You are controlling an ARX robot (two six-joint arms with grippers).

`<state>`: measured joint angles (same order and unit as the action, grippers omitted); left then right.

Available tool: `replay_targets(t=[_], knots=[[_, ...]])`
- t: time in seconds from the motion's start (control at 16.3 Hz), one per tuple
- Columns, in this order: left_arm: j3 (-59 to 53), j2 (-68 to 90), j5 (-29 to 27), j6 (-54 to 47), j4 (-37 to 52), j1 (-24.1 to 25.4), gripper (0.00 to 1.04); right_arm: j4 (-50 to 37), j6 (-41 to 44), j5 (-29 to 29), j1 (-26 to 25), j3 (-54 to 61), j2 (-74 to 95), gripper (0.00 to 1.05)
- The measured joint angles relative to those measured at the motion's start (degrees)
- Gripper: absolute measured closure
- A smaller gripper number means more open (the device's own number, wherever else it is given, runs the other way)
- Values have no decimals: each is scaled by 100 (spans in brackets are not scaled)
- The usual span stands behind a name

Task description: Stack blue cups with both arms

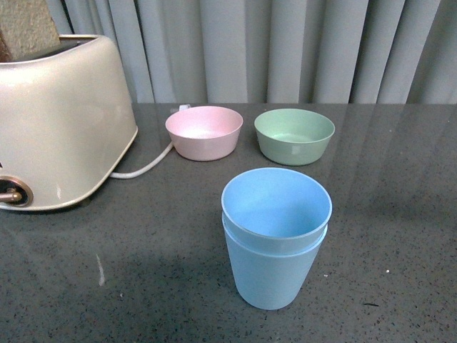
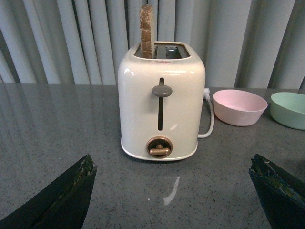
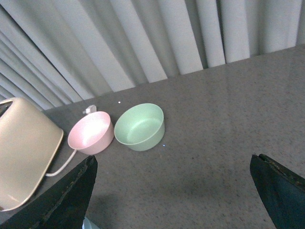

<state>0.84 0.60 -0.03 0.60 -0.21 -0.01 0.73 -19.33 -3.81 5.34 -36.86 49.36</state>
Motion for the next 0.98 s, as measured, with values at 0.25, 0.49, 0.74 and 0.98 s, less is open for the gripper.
replay_targets(t=[0.25,0.49,0.74,0.98], knots=[[0,0,0,2,0,0,7,-1167,1547,428,-590,2041,-2024,49],[0,0,-4,0,0,0,7,133,1823,380,-535,2758,-4168,93],[0,0,0,0,2,0,7,48,1875,385,-535,2820,-4312,103],[0,0,-2,2,0,0,7,-4,1893,382,-535,3276,-4566,103]])
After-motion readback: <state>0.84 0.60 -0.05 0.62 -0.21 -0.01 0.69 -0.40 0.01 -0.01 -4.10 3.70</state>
